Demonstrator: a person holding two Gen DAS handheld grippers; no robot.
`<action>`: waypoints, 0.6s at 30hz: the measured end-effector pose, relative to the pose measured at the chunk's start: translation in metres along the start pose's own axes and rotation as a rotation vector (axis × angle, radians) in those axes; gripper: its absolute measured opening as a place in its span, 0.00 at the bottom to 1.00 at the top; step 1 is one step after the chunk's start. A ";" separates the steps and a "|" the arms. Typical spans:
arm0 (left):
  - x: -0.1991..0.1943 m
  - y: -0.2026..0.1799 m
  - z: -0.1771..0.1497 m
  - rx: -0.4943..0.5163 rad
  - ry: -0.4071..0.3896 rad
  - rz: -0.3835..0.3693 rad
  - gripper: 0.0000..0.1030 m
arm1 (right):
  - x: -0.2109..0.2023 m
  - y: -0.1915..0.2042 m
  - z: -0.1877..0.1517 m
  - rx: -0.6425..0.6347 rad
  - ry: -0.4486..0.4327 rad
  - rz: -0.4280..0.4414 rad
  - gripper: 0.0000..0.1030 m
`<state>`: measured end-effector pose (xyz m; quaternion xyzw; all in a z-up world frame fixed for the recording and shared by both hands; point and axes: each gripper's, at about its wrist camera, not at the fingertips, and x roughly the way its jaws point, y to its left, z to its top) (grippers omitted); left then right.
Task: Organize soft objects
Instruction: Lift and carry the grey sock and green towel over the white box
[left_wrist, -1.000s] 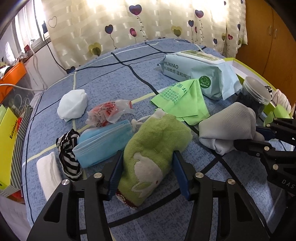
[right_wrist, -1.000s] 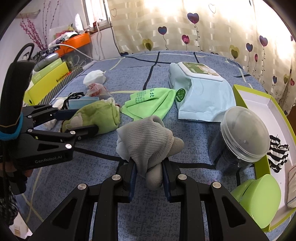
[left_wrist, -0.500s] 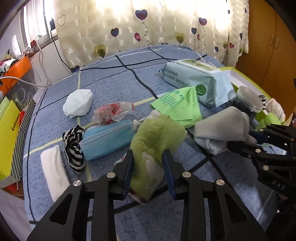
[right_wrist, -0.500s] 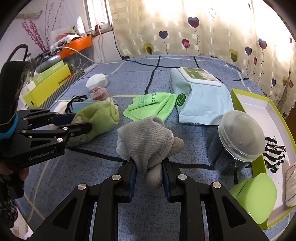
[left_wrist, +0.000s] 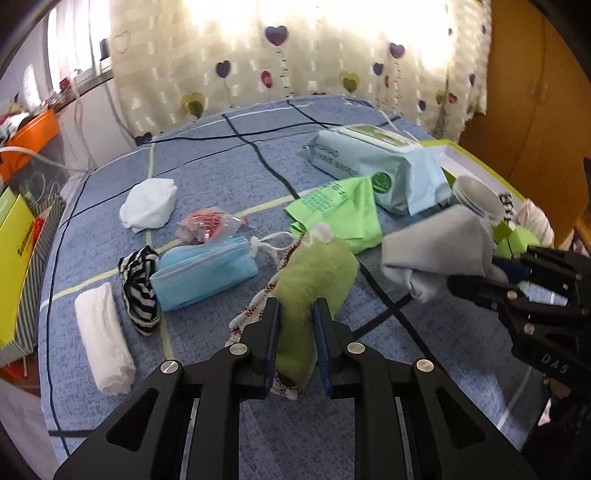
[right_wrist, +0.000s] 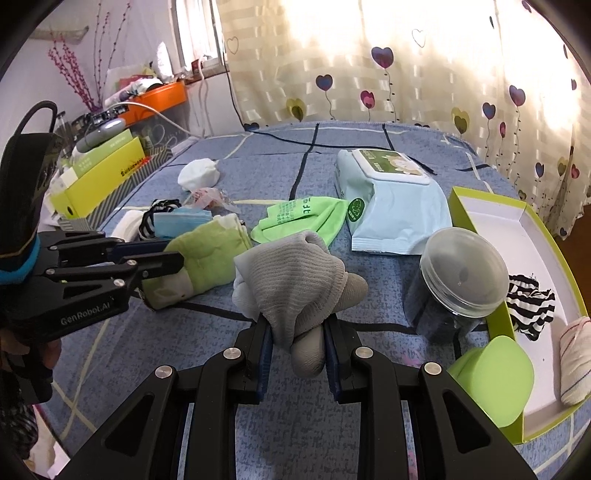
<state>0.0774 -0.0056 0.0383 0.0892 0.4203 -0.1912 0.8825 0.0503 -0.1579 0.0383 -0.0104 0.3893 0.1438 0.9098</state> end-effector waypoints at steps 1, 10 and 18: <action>0.001 -0.001 0.000 0.006 -0.004 0.003 0.19 | 0.000 0.000 0.000 0.000 -0.001 -0.001 0.23; 0.020 -0.002 0.002 0.011 0.034 -0.016 0.50 | -0.001 0.001 0.000 -0.004 -0.002 0.002 0.23; 0.039 -0.013 0.001 0.067 0.040 0.118 0.53 | -0.001 0.001 0.000 -0.003 -0.001 0.003 0.23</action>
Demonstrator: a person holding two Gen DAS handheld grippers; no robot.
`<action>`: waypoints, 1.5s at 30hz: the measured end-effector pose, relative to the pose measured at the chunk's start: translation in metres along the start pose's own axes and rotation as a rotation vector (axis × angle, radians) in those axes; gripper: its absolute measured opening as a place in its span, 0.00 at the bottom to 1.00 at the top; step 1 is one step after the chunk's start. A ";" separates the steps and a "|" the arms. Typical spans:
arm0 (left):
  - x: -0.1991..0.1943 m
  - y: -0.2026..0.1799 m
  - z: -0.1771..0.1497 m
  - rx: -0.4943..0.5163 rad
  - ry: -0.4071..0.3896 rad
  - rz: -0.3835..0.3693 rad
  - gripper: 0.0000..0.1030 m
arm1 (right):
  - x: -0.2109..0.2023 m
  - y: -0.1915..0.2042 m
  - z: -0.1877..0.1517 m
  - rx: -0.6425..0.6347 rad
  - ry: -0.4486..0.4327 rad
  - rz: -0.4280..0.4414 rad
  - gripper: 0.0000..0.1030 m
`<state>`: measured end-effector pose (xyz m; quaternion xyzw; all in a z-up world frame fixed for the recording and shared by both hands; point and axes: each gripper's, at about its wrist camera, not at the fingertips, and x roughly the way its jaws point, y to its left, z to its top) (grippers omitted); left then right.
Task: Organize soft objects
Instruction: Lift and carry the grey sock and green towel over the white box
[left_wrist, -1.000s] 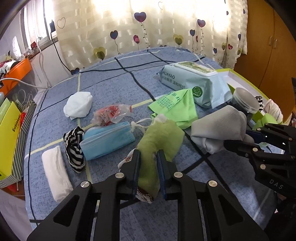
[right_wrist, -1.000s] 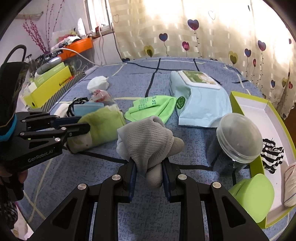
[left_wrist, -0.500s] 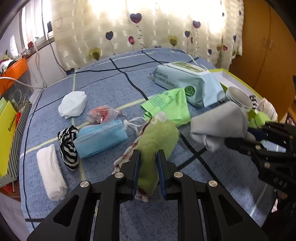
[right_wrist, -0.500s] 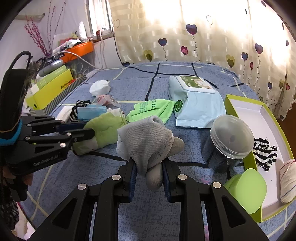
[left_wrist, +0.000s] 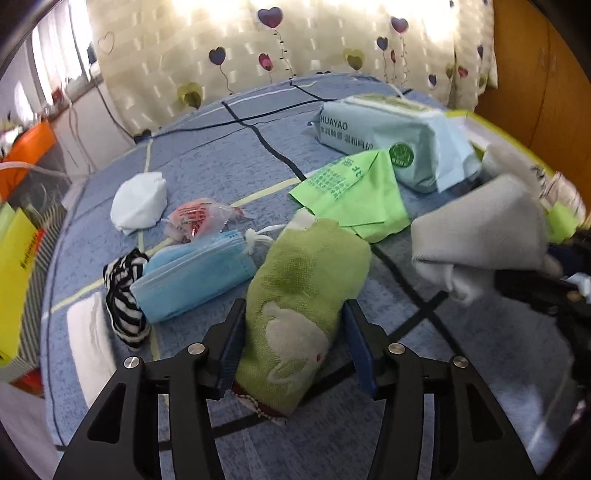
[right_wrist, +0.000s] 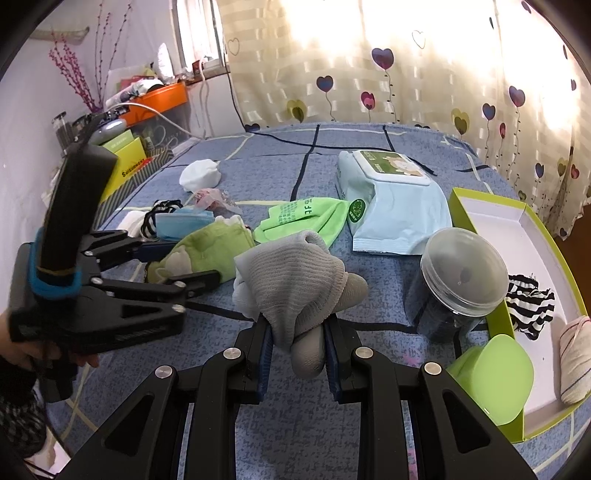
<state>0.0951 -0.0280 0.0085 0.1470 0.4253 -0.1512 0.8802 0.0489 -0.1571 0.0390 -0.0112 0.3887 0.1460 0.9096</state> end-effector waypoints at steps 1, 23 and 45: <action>0.001 -0.004 0.000 0.022 0.000 0.019 0.53 | 0.000 0.000 0.000 -0.001 0.000 0.000 0.23; -0.057 -0.020 0.023 -0.061 -0.100 -0.084 0.37 | -0.029 -0.013 0.008 0.016 -0.078 -0.036 0.23; -0.072 -0.106 0.092 -0.029 -0.165 -0.283 0.38 | -0.096 -0.113 0.006 0.126 -0.163 -0.248 0.23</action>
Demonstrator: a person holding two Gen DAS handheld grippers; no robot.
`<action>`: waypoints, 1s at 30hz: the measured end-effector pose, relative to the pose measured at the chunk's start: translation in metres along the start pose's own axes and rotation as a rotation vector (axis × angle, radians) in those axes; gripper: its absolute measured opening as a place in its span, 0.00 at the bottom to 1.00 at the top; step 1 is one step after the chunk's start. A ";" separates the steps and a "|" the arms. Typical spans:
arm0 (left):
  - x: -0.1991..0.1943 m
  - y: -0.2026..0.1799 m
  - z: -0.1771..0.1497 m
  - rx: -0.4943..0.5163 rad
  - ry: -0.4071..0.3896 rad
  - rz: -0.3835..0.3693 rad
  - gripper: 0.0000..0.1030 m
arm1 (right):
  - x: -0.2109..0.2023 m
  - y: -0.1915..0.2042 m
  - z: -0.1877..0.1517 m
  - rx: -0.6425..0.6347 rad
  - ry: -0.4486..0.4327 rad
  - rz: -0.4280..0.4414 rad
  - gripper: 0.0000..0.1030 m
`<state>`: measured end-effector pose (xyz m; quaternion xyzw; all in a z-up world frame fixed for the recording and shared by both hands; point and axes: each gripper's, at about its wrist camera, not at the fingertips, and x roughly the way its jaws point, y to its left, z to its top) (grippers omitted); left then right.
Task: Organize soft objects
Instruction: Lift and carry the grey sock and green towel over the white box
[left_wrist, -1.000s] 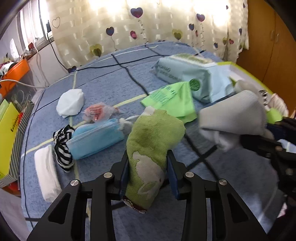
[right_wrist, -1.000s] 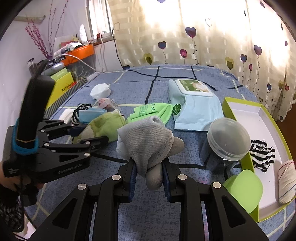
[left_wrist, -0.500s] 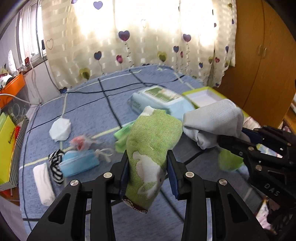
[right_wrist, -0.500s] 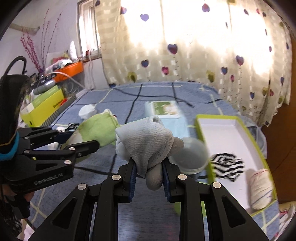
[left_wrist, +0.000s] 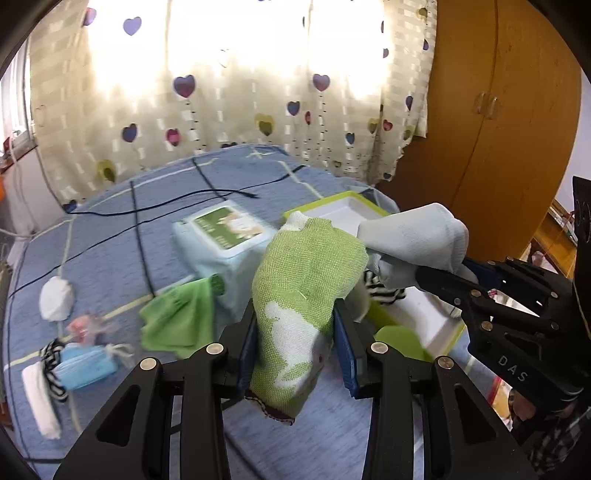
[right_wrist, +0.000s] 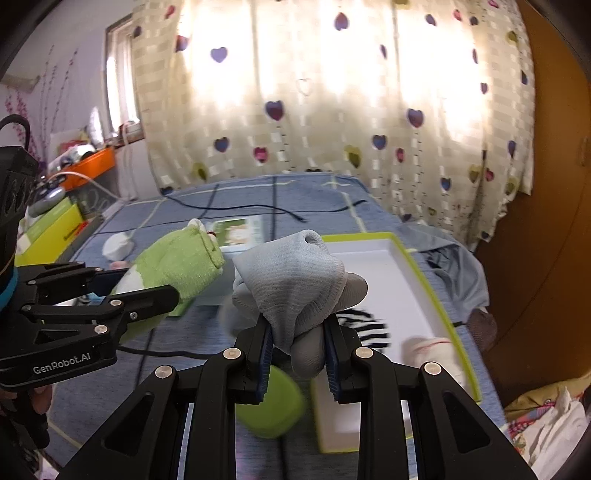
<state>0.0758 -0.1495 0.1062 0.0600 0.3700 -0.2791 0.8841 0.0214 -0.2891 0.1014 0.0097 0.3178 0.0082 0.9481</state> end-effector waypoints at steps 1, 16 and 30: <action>0.004 -0.003 0.003 0.000 0.000 -0.012 0.38 | 0.000 -0.005 0.000 0.004 0.000 -0.007 0.23; 0.061 -0.039 0.042 0.014 0.052 -0.118 0.38 | 0.018 -0.083 0.001 0.078 0.045 -0.129 0.23; 0.113 -0.049 0.069 -0.005 0.105 -0.128 0.38 | 0.066 -0.102 0.003 0.072 0.130 -0.139 0.23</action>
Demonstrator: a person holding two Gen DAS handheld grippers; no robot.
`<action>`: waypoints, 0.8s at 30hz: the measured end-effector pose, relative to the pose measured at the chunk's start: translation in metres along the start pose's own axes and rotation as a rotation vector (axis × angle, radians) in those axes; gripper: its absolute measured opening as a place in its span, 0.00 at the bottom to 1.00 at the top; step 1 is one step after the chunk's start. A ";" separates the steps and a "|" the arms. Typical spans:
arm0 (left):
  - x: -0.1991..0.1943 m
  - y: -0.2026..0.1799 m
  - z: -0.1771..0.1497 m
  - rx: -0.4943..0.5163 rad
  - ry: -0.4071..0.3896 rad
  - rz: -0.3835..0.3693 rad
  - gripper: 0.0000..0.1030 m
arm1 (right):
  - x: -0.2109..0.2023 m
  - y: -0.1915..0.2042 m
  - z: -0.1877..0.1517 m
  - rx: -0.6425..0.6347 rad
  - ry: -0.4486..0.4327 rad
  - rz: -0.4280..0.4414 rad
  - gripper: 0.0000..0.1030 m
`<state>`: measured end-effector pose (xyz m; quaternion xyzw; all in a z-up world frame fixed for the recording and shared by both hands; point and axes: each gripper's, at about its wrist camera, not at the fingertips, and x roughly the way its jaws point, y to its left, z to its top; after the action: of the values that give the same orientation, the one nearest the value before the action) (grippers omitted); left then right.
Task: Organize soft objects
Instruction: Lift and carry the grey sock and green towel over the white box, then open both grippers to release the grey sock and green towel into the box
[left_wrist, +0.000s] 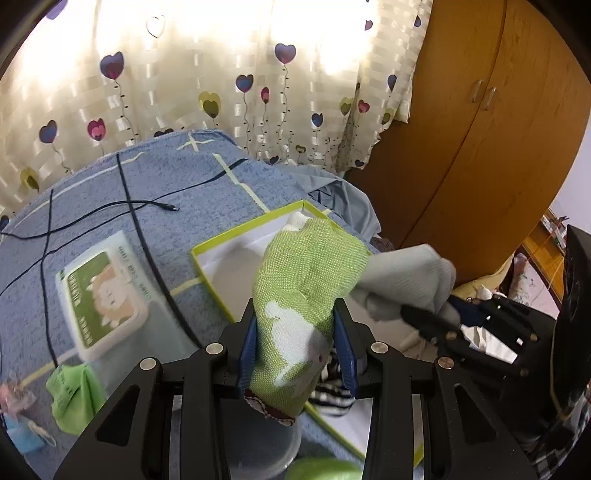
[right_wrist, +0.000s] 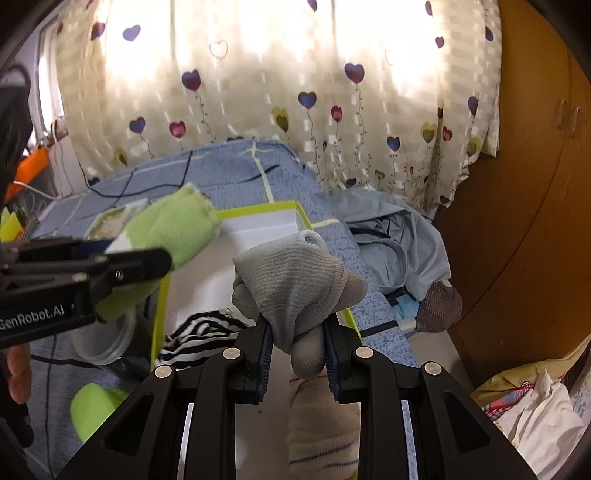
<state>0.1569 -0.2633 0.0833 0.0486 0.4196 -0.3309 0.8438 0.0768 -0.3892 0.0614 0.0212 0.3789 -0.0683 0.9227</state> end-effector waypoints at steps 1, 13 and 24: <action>0.004 0.000 0.002 -0.005 0.006 -0.008 0.38 | 0.004 0.000 0.000 -0.001 0.007 -0.001 0.23; 0.040 0.000 0.009 -0.033 0.069 -0.007 0.38 | 0.038 0.000 -0.007 -0.039 0.093 0.017 0.23; 0.057 -0.007 0.008 -0.035 0.117 -0.002 0.38 | 0.038 -0.003 -0.012 -0.052 0.100 -0.005 0.34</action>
<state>0.1823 -0.3009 0.0474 0.0527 0.4739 -0.3209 0.8183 0.0946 -0.3949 0.0266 -0.0002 0.4260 -0.0595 0.9028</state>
